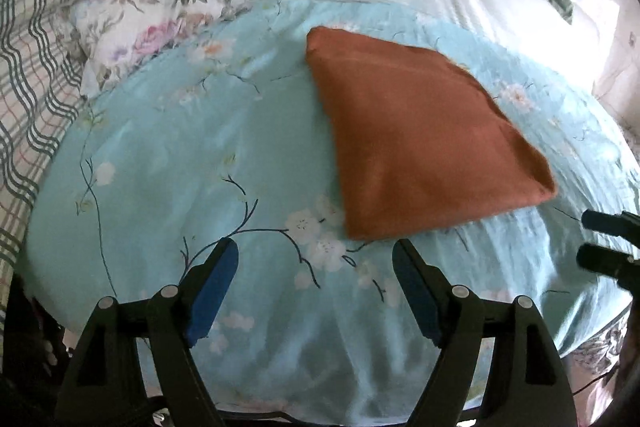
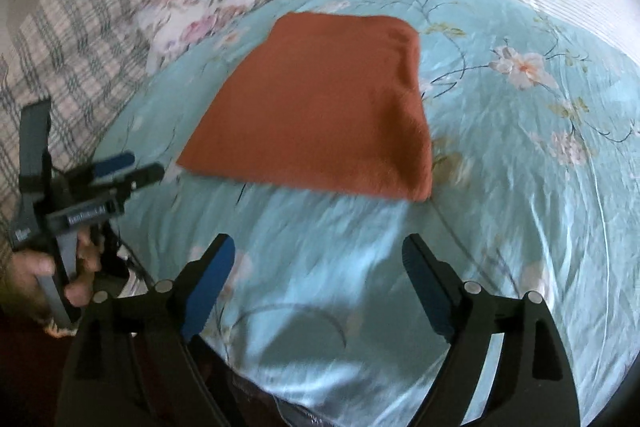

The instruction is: Fold small clothes

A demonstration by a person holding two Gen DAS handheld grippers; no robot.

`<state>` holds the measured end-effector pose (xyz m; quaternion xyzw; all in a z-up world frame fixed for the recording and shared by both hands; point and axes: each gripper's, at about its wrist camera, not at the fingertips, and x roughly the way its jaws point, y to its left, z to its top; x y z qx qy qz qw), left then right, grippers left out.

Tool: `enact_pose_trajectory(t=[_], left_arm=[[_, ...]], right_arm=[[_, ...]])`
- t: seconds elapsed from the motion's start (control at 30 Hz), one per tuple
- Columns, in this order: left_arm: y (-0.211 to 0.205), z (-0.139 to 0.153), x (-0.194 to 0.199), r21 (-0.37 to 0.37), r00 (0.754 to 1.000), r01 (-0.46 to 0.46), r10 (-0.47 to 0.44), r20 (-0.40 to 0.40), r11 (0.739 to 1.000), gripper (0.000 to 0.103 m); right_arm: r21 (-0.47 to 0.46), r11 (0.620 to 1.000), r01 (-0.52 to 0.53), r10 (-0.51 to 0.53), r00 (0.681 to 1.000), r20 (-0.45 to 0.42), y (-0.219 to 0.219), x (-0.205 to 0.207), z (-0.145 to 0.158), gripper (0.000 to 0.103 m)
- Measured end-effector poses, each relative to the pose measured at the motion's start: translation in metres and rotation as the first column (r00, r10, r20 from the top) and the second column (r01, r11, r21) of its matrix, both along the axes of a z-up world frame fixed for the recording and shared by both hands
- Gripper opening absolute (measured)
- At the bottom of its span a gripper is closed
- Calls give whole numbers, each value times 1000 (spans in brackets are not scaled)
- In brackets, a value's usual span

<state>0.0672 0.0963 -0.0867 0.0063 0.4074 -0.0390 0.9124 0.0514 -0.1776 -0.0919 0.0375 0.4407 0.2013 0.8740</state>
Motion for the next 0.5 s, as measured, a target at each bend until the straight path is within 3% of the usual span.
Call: enact_pose_trajectory(t=[0.1,0.3,0.5], left_arm=[[-7,2,0,8,992,81,-80,-98,997,80],[-17,21,-13,74,994,94,-89,-57,993,87],[-24,18,-3,130,995,89,-82,-61,988,87]], right_arm=[[-9,1000,-15,15,1000,13,3,-8,7,86],[-54,998,-18,21,998,54,9,-11,15,87],[12,1000,-28,27,998,51,6,-1,9,87]])
